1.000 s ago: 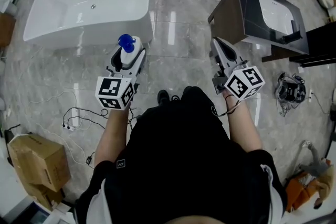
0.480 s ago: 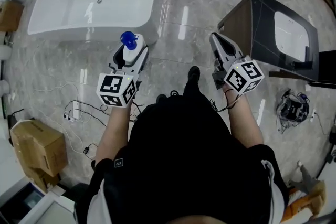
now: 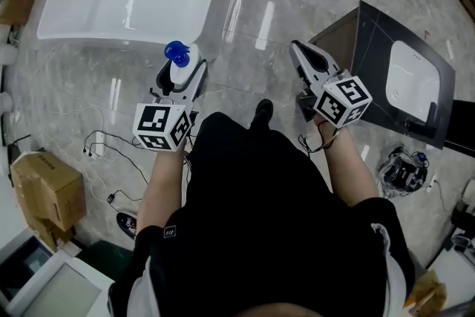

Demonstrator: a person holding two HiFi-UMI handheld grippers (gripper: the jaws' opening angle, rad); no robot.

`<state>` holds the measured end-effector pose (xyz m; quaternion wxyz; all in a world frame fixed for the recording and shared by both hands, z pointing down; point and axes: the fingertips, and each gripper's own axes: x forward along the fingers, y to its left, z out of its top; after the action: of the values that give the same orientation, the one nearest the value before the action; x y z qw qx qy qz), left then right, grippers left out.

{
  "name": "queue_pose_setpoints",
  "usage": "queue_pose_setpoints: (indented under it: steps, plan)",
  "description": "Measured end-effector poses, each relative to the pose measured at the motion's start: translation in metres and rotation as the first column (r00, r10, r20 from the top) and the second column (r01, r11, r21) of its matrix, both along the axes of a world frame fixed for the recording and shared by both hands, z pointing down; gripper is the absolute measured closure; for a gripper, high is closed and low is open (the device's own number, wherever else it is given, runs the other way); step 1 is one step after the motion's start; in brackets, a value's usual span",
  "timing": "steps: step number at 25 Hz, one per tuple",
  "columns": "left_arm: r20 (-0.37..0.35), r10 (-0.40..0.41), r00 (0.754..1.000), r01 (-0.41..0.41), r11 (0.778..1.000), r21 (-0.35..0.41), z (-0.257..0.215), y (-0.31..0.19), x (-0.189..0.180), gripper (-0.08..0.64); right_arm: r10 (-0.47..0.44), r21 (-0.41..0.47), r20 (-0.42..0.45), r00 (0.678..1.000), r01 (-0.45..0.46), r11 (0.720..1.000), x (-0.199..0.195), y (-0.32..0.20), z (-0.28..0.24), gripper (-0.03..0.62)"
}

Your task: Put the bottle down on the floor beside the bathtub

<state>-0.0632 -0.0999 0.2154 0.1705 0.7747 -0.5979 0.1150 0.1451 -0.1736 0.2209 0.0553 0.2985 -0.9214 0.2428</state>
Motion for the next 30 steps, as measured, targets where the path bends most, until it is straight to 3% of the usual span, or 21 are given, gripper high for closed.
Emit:
queue_pose_setpoints:
  steps: [18, 30]
  plan:
    - [-0.045, 0.049, 0.998, -0.053, 0.995, -0.086, 0.092, -0.09, -0.036, 0.284, -0.044, -0.13, -0.062, 0.997, 0.036, 0.991, -0.083, -0.072, 0.085, 0.565]
    - [-0.027, 0.103, 0.994, -0.106, 0.98, -0.171, 0.22, -0.112, -0.051, 0.284, -0.02, -0.196, -0.057, 0.998, 0.009, 0.981, -0.11, -0.087, 0.237, 0.565]
